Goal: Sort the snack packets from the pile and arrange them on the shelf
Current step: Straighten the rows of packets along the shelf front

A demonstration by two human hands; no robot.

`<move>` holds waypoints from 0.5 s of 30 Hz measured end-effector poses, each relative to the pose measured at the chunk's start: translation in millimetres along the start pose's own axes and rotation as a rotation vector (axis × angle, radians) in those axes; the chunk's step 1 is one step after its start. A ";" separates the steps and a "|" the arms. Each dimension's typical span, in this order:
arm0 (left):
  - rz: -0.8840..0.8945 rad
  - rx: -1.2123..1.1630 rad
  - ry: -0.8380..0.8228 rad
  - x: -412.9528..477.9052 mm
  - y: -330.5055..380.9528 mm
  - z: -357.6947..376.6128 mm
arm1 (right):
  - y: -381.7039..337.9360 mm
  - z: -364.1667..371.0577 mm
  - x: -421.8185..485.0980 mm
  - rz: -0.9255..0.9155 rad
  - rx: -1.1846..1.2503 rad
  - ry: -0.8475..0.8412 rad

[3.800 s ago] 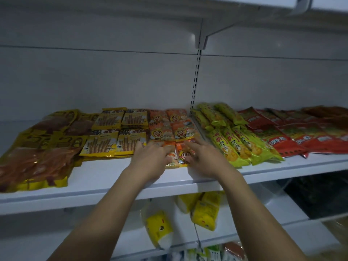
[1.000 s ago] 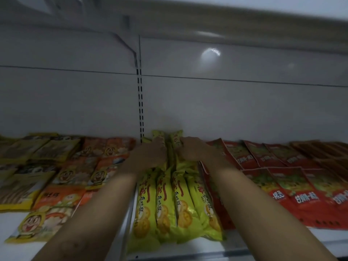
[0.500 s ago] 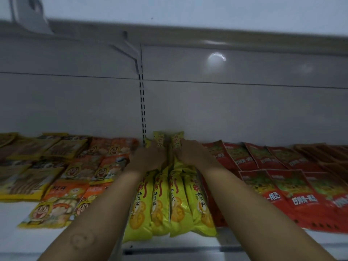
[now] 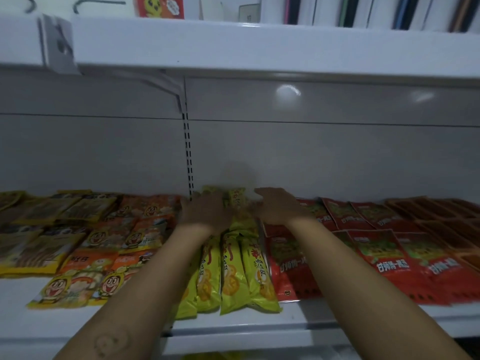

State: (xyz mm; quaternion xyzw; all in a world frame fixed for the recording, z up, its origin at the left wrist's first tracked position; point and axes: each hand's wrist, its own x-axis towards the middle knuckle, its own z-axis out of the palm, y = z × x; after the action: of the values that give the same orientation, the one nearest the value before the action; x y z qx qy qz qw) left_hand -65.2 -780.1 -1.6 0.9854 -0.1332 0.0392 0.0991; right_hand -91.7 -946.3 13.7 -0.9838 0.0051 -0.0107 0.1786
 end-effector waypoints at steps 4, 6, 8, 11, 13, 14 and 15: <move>0.103 0.004 0.031 -9.0 25.9 -9.7 | 36.7 -27.2 -15.3 0.071 -0.028 0.028; 0.144 0.017 0.006 -12.7 41.4 -13.5 | 57.1 -40.0 -24.3 0.108 -0.037 0.036; 0.195 -0.009 -0.025 -11.1 55.0 -10.8 | 74.8 -49.4 -33.4 0.131 -0.062 0.035; 0.254 -0.027 -0.095 -8.8 69.4 -5.4 | 84.4 -54.9 -45.3 0.150 -0.084 0.012; 0.253 -0.020 -0.108 -12.3 75.1 -6.0 | 77.3 -50.7 -52.4 0.105 -0.069 -0.013; 0.238 -0.011 -0.099 -16.1 76.0 -6.5 | 70.5 -45.7 -55.6 0.067 -0.070 -0.027; 0.223 0.004 -0.092 -22.2 74.8 -6.7 | 62.7 -40.3 -59.1 0.023 -0.078 -0.038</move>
State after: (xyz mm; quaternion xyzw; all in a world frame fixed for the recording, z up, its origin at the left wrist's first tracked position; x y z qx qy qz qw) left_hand -107.1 -843.8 16.5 0.9654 -0.2462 0.0049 0.0859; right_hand -152.0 -1018.3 28.3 -0.9900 0.0134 0.0101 0.1403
